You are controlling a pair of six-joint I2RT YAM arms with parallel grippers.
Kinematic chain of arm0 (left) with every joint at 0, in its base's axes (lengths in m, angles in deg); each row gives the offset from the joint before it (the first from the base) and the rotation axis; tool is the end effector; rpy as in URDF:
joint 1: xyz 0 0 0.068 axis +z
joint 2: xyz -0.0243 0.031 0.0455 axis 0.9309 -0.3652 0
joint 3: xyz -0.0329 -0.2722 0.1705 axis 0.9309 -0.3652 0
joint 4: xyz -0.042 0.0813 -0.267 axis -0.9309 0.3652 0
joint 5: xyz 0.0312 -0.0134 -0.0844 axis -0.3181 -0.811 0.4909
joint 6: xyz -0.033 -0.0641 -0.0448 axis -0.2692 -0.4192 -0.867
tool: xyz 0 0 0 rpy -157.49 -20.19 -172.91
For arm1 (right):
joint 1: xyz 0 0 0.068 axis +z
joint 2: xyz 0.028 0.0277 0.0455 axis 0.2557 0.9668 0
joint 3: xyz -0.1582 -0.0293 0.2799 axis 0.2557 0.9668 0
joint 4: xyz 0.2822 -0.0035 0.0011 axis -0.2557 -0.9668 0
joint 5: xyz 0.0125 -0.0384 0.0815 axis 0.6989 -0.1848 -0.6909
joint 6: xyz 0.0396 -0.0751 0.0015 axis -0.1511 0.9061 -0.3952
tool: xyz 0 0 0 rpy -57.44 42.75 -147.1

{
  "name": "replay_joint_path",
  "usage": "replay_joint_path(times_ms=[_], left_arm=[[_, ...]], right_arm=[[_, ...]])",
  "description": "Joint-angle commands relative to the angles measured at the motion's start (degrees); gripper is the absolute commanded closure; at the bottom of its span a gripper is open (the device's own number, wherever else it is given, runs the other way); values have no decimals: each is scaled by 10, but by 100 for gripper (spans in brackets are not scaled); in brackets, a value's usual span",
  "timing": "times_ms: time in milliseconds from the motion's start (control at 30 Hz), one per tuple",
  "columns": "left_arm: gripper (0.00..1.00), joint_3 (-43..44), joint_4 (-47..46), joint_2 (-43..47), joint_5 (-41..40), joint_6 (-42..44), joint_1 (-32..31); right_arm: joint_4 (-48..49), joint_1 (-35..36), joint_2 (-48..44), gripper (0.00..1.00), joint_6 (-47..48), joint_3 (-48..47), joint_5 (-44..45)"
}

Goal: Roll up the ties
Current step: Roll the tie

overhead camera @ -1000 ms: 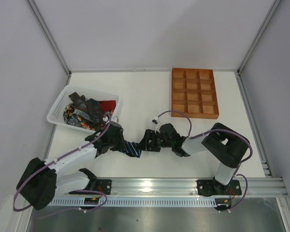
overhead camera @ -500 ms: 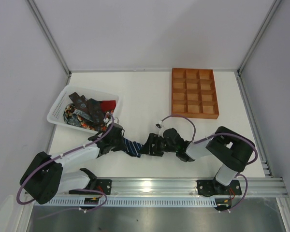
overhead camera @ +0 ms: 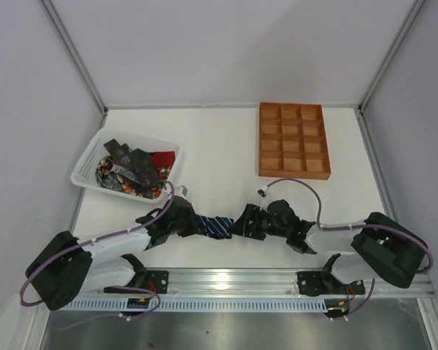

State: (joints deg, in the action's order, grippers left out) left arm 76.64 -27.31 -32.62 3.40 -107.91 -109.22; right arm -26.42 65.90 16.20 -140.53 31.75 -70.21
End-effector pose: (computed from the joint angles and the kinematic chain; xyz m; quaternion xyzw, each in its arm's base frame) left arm 0.1662 -0.1389 0.1396 -0.0988 0.9284 -0.2463 0.2601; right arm 0.1574 0.2224 0.1513 -0.0162 0.8536 0.4721 0.2196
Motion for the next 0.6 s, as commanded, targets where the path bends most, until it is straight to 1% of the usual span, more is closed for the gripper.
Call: replay_joint_path(times_ms=[0,33,67,200,333,367,500,567], left_arm=[[80,-18,30,5,17,-62,-48],[79,-17,31,10,16,-69,-70],[78,-13,33,13,11,-78,-79],[74,13,72,26,-4,-69,-89],[70,26,128,79,-38,-44,-88],[69,28,131,79,-41,-39,-88],[65,31,138,156,-38,-23,-88],[64,31,142,176,-37,-23,-88]], right_arm=[[-23,-29,-46,27,8,33,0],[-26,-34,-55,27,10,38,-4],[-34,-45,-63,27,17,45,-9],[-97,-72,-104,27,46,49,-21],[-83,-107,-101,27,87,49,-110],[-83,-111,-100,27,95,47,-118],[-60,-121,-79,25,125,31,-161],[-45,-122,-56,25,128,20,-179]])
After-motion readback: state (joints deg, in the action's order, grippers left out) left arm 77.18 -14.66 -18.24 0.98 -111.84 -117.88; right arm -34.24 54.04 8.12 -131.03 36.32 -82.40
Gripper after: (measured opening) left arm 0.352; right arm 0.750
